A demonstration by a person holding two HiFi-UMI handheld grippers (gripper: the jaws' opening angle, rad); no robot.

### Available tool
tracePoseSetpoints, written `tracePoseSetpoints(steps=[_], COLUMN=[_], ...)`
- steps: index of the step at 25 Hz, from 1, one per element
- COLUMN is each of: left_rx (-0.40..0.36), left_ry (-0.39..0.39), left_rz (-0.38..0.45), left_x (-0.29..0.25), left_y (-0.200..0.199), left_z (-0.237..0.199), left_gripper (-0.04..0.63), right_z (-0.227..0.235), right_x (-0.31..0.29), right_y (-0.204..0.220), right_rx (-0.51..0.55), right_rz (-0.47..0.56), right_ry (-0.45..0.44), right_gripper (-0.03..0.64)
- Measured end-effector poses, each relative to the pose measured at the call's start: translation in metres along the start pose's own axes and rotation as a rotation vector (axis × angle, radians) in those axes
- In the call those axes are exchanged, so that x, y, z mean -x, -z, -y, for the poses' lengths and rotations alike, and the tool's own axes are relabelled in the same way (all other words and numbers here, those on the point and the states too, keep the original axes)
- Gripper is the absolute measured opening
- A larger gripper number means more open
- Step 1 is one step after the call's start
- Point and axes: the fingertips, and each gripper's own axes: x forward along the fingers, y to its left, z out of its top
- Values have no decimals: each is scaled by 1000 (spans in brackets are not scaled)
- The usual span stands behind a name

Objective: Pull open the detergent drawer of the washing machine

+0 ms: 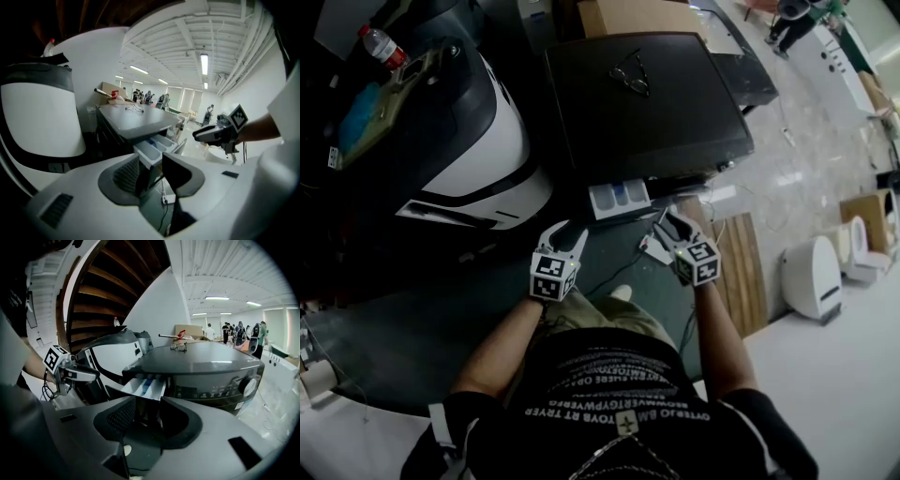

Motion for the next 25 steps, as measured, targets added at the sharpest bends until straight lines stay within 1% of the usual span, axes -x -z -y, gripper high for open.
tracePoseSetpoints(steps=[2,5,6,8,10,13,15,19,22,25], left_rx=[0,-25,-31,-43,-57,-83,-90,-105,-136,-177], left_ry=[-7,-7,-12,-31,-52,-95,-109,-81,-61,-42], left_rz=[89,218,259,325,376,415,428,485,527,547], left_x=[18,45,54,73,90,108,118,140,157,169], left_y=[-27,-69,-83,-108,-130,-155,-168,-198,-220,-236], left_z=[-2,1,2,4,5,6,7,16,24,31], left_gripper=[147,141,122,59,32,3,3,3,3,3], right_z=[-9,-21,-24,-34,-46,-58,-63,-75,-88,-99], right_x=[17,46,56,75,93,110,120,140,153,162], right_y=[-15,-46,-57,-83,-110,-138,-155,-185,-205,-221], right_rx=[26,49,62,79,89,120,137,155,178,188], right_rz=[57,172,216,292,346,396,419,460,488,507], right_ry=[2,24,34,51,68,98,120,158,188,214], right_gripper=[155,104,83,42,14,3,3,2,2,2])
